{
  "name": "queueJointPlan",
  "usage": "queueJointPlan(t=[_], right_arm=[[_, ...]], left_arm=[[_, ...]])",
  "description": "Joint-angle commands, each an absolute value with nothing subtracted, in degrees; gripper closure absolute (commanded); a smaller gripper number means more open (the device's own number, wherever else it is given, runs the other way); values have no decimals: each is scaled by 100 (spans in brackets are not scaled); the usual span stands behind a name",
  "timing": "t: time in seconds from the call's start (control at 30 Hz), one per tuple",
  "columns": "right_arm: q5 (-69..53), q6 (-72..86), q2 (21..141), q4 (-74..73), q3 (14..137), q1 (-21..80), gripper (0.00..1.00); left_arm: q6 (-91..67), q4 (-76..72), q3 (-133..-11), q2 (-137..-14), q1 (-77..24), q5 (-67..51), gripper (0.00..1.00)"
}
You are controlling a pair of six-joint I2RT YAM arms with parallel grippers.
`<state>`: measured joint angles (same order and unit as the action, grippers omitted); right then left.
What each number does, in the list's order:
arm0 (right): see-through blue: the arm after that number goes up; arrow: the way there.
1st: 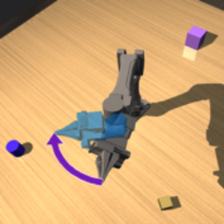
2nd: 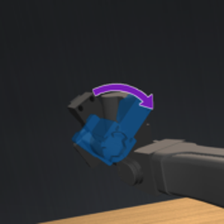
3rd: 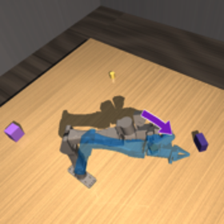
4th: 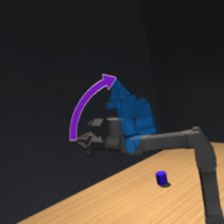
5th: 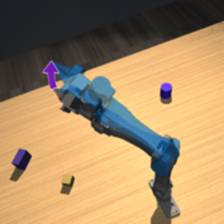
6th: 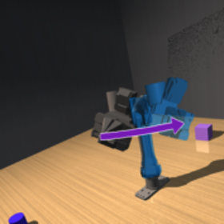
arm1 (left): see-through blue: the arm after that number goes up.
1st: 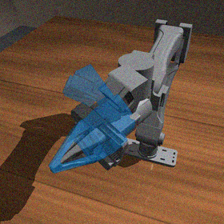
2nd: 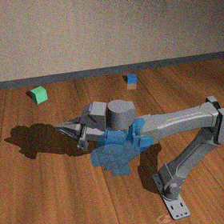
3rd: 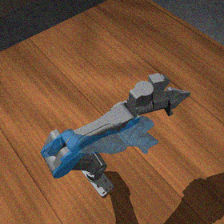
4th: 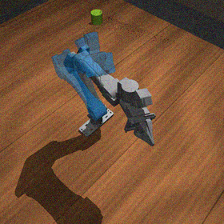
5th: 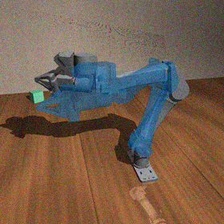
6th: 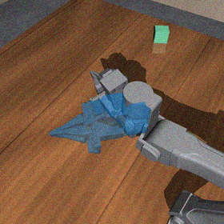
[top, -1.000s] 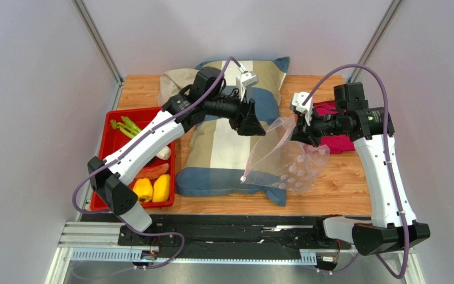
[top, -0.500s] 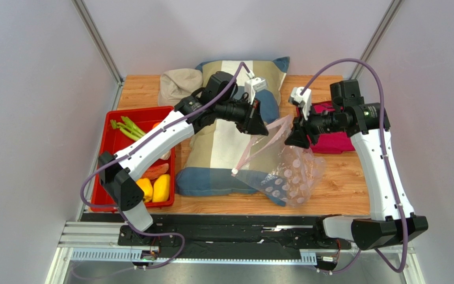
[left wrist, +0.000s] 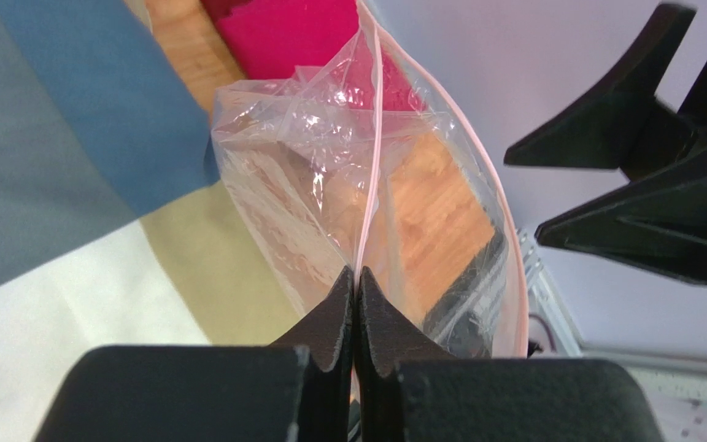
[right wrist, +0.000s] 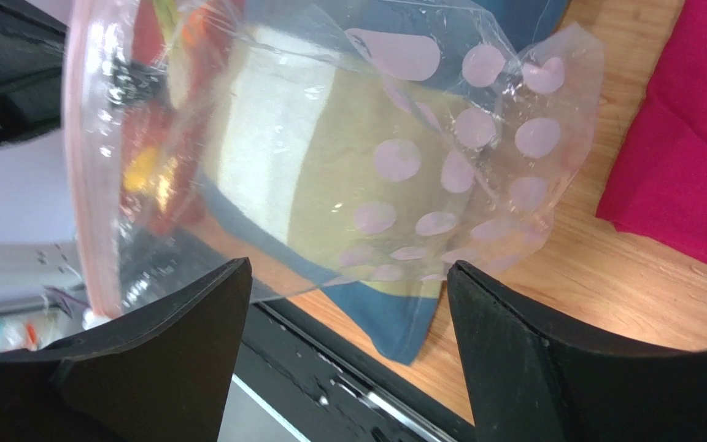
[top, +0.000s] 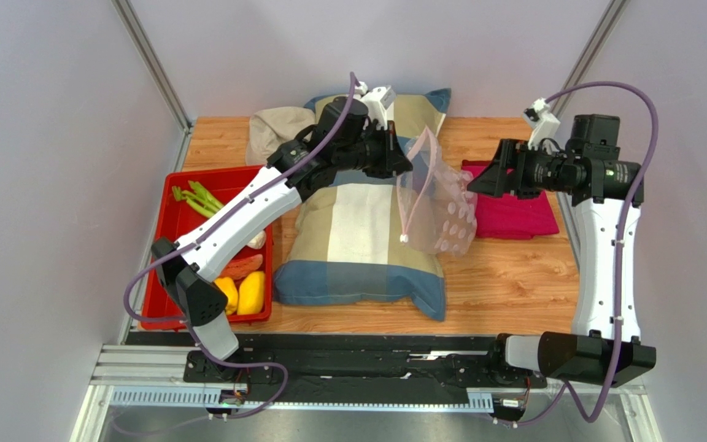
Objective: Place the food in the zip-top bag and seal the zipper
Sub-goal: Pick up the zipper food storage bag at the corner of the board.
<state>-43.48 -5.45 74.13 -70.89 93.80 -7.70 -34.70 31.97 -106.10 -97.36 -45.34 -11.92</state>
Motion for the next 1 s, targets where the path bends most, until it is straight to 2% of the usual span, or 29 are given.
queueJointPlan(t=[0.0,0.13,0.27,0.37,0.57,0.7,0.77,0.8,0.87,0.9,0.97], right_arm=[[-4727,964,6944,-6225,9703,-870,19],[-4624,1458,6733,-5907,9808,-800,19],[-3957,1494,6759,-5941,9967,-703,21],[-3666,1310,6837,-6064,9976,-598,24],[-2797,758,6864,-6178,9747,-202,37],[-2672,589,6952,-6372,9607,-193,62],[-2785,598,6952,-6337,9545,-193,67],[-2847,598,6952,-6320,9519,-193,83],[-2909,598,6935,-6319,9492,-193,96],[-2909,589,6917,-6328,9449,-193,100],[-2996,554,6838,-6372,9405,-193,100]], left_arm=[[-3789,3111,-11451,-10211,-4860,-405,100],[-3262,3190,-12162,-10485,-5281,490,100],[-2717,3120,-12348,-10634,-5616,1010,100],[-2480,3067,-12410,-10705,-5748,1177,100],[-2391,3059,-12445,-10758,-5818,1178,100],[-2364,2980,-12253,-10670,-5818,854,100],[-2338,2865,-12147,-10600,-5818,695,100],[-2329,2822,-12068,-10591,-5818,503,100],[-2277,2821,-12006,-10547,-5810,317,100],[-2259,2804,-11893,-10521,-5818,142,100],[-2171,2751,-11734,-10372,-5801,-78,100]])
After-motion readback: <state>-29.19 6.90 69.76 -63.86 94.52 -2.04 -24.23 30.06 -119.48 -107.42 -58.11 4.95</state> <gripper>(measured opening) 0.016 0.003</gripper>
